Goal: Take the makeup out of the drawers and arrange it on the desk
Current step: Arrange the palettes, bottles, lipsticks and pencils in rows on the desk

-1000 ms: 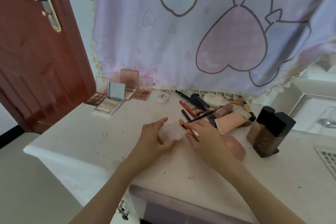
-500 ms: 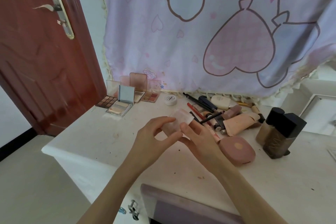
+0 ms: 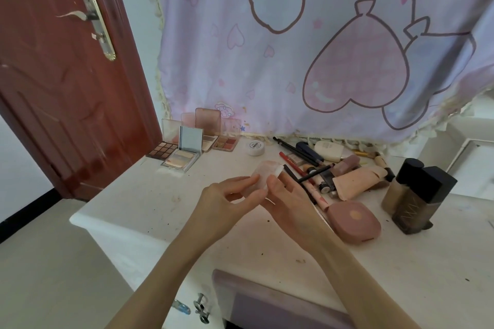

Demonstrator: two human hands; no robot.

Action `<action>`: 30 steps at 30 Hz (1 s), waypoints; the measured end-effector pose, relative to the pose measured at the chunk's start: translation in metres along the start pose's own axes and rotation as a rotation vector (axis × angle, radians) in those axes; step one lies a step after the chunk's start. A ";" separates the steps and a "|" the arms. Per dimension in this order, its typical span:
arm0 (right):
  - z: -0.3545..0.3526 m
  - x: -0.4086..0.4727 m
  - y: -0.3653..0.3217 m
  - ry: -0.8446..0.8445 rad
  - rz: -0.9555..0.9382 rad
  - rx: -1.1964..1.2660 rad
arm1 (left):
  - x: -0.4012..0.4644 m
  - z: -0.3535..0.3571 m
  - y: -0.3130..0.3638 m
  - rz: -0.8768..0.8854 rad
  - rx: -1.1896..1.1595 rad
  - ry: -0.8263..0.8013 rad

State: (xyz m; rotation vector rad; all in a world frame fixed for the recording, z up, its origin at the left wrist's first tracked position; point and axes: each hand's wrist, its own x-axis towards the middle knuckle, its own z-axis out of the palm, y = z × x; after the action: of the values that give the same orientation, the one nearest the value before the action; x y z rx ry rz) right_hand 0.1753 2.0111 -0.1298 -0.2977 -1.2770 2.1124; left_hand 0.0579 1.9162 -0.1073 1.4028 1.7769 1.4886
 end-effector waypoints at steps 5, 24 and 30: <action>0.001 0.013 0.018 0.029 0.093 0.030 | 0.010 -0.031 -0.008 -0.061 0.060 -0.051; 0.035 0.106 0.051 0.192 0.383 0.408 | 0.107 -0.081 -0.016 0.036 0.530 0.194; 0.024 0.137 0.058 0.092 0.350 0.294 | 0.112 -0.096 -0.050 -0.049 0.449 0.189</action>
State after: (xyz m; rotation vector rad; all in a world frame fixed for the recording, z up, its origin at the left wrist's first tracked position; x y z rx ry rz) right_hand 0.0349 2.0615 -0.1491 -0.5122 -0.8930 2.5102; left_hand -0.0862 1.9735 -0.0906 1.4397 2.3563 1.2810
